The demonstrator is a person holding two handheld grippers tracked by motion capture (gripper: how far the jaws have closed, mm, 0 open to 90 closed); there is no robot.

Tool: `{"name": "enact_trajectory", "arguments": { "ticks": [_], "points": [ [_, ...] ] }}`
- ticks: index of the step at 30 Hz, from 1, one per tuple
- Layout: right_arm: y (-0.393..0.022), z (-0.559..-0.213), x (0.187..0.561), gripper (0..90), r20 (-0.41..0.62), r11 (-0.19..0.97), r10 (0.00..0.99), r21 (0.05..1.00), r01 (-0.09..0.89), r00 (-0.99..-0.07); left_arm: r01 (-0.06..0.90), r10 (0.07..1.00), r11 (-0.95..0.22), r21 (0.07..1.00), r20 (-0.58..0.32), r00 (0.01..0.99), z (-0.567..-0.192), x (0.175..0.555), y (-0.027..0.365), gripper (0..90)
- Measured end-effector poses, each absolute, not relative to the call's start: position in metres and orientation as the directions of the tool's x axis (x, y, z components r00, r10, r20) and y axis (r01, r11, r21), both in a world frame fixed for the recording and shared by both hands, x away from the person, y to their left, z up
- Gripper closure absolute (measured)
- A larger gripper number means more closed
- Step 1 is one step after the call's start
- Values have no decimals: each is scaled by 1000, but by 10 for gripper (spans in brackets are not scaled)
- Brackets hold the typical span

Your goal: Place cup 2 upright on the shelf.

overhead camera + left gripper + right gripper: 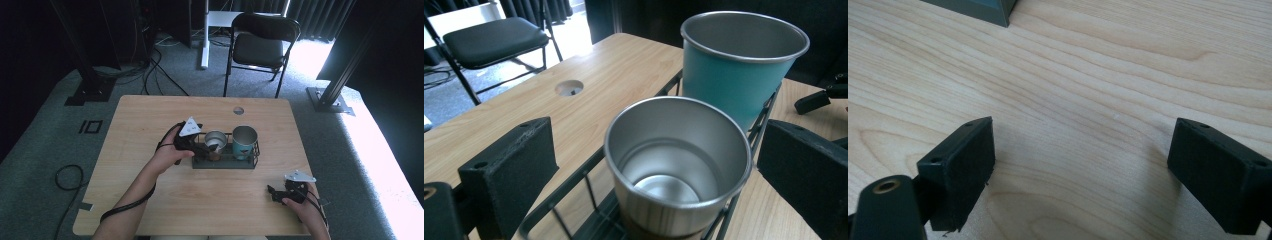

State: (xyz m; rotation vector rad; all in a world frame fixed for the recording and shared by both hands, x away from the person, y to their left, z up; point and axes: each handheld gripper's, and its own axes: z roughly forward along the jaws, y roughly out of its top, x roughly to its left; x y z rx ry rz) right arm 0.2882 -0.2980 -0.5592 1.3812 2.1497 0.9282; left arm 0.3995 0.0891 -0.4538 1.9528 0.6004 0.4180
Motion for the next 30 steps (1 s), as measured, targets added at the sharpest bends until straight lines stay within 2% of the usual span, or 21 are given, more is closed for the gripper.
{"name": "enact_trajectory", "arguments": {
  "ticks": [30],
  "points": [
    [-298,-559,288,113,7,284,908,725,628,-419,281,690,-336,899,31,723,-456,392,150,31]
  ]
}}
